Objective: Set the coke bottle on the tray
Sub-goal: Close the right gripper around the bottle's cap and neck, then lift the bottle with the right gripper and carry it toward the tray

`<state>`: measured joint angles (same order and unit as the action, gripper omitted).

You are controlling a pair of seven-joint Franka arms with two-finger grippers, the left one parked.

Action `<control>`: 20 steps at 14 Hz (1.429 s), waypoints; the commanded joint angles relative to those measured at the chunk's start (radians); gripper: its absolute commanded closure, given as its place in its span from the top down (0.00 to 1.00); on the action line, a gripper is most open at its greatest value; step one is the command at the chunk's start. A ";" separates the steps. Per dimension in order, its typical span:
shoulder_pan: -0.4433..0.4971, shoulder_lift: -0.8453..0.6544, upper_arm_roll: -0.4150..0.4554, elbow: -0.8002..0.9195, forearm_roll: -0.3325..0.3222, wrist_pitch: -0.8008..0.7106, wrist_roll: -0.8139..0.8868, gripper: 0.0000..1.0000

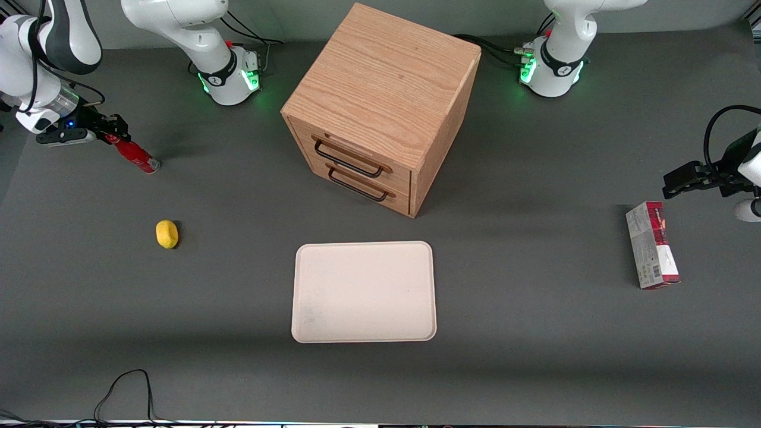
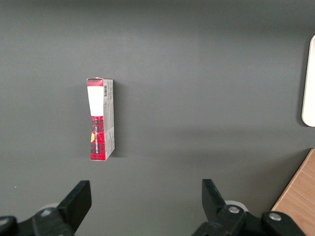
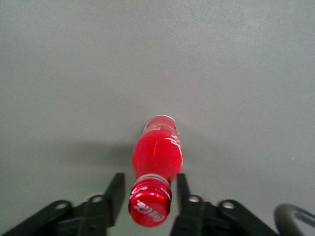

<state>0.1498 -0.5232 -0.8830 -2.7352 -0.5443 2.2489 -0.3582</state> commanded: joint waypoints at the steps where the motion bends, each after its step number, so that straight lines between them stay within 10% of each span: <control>1: 0.010 0.017 -0.014 0.000 -0.022 0.025 -0.018 0.19; 7: 0.036 0.015 0.063 0.066 -0.003 -0.075 0.045 0.12; 15: 0.030 0.240 0.522 0.536 0.432 -0.432 0.076 0.12; 20: 0.030 0.518 0.723 1.050 0.506 -0.670 0.197 0.12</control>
<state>0.1782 -0.1622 -0.2172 -1.9372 -0.0682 1.6853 -0.2155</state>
